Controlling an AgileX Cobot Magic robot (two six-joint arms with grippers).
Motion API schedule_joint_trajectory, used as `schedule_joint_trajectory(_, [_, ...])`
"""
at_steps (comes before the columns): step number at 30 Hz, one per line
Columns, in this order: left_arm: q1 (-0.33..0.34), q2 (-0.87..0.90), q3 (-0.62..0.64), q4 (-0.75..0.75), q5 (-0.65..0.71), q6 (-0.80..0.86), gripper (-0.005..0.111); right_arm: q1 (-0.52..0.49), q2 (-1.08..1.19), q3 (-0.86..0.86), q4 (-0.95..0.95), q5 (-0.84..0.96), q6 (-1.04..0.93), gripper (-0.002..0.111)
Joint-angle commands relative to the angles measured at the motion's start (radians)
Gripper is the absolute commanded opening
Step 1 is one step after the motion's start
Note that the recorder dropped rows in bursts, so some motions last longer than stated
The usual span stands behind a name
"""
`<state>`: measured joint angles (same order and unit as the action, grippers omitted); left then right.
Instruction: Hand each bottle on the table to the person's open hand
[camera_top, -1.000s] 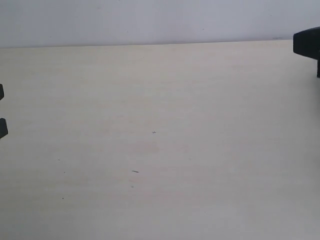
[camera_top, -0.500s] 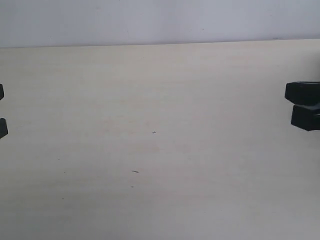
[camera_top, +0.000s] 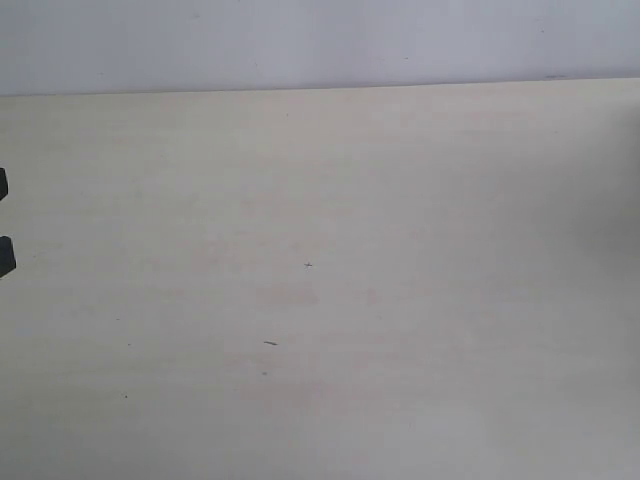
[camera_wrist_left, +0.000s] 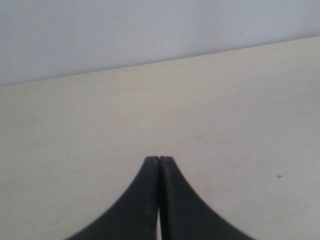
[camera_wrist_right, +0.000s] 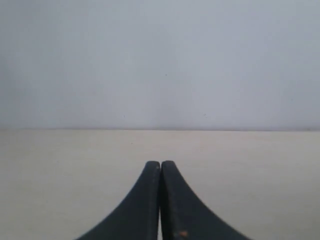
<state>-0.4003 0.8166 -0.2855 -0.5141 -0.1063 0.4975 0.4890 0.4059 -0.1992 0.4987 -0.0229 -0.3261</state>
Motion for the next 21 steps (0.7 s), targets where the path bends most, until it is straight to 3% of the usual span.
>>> schedule_joint_trajectory(1, [0.003, -0.002, 0.005, 0.005, -0.001, -0.009, 0.0, 0.0, -0.078, 0.004, -0.002, 0.062, -0.001, 0.0])
schedule_joint_trajectory(6, [0.003, -0.002, 0.005, 0.003, -0.016, -0.153, 0.0, 0.0, -0.143, 0.004, 0.011, 0.085, 0.017, 0.0])
schedule_joint_trajectory(10, [0.003, -0.002, 0.005, 0.003, -0.07, -0.163, 0.0, 0.0, -0.196, 0.004, 0.023, 0.129, 0.008, 0.0])
schedule_joint_trajectory(21, [0.003, -0.002, 0.005, 0.005, -0.034, -0.163, 0.0, 0.0, -0.322, 0.004, 0.066, 0.226, -0.001, 0.0])
